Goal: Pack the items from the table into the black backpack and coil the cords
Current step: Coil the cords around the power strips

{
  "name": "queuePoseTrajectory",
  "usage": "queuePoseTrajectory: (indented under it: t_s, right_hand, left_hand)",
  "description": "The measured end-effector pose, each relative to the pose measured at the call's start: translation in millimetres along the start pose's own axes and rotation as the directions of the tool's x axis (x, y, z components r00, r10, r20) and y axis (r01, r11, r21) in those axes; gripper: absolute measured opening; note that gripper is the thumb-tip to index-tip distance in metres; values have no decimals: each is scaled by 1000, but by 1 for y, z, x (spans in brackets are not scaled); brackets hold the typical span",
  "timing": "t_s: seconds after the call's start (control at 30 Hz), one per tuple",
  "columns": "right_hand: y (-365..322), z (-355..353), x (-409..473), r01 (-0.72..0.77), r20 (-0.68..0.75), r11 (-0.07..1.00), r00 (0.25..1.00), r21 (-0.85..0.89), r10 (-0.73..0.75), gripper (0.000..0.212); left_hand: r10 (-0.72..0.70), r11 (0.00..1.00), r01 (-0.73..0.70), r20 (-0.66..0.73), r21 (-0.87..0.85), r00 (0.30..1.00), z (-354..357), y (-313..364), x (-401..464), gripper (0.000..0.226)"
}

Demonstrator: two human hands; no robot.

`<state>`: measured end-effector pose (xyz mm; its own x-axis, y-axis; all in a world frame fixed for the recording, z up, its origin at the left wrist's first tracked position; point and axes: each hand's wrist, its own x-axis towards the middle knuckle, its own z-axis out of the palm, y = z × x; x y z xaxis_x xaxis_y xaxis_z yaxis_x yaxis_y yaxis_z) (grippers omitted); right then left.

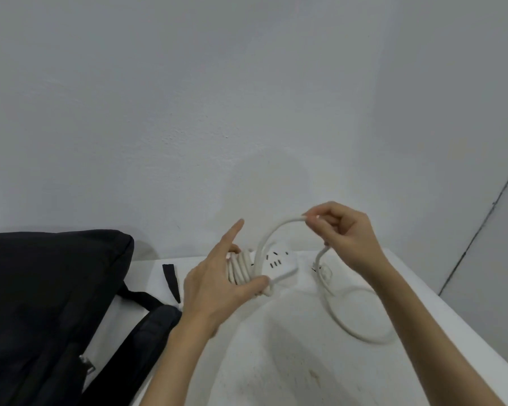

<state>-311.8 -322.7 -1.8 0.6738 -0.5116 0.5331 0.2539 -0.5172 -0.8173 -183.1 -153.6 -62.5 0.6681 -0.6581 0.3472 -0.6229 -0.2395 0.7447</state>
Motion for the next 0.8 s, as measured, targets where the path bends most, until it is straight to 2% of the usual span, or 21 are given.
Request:
queuePoseTrajectory:
  t_s: [0.07,0.13,0.2,0.23,0.3,0.33,0.4,0.43,0.5,0.57,0.63,0.7,0.8]
  right_hand:
    - [12,4,16,-20,-43,1000,999,-16,19,12]
    - [32,13,20,-64,10,998,998,7,63,15]
    - [53,33,12,-39,67,999,997,-6,39,11]
    - [62,42,7,-71,66,997,995,17,70,8]
    - [74,55,-9,-254,61,966,966,44,251,15]
    - [79,59,-17,-336,97,942,938,4,334,16]
    - [90,57,-34,-444,153,886,874,-133,461,18]
    - [95,51,-39,-448,149,867,863,-218,483,22]
    - [97,39,-48,-333,118,804,890,-493,441,26]
    - [95,30,-54,-182,135,722,924,-668,358,24]
    - [87,27,-56,-51,152,734,966,-678,208,13]
    - [77,26,-54,73,137,755,990,-652,22,20]
    - [54,29,-50,249,235,749,964,-613,-128,28]
  left_hand:
    - [41,981,-29,56,-191,998,-1,13,-3,84]
    - [79,905,-31,97,-425,992,-3,20,-4,71]
    - [86,811,-12,99,-585,991,-6,25,-4,58]
    - [59,778,4,79,-629,995,-7,26,-4,49]
    - [-52,731,38,0,-681,999,-7,24,-1,30]
    - [-123,717,55,-48,-695,991,-8,19,0,27]
    - [-245,717,86,-135,-692,960,-7,2,5,36]
    - [-292,727,106,-166,-679,942,-7,-8,6,40]
    - [-371,737,144,-217,-660,903,-6,-25,9,41]
    - [-429,769,191,-272,-610,861,-3,-37,10,39]
    - [-445,842,264,-328,-471,833,1,-42,11,37]
    - [-416,903,324,-382,-283,825,9,-44,11,34]
    - [-306,950,301,-397,-76,865,21,-42,9,41]
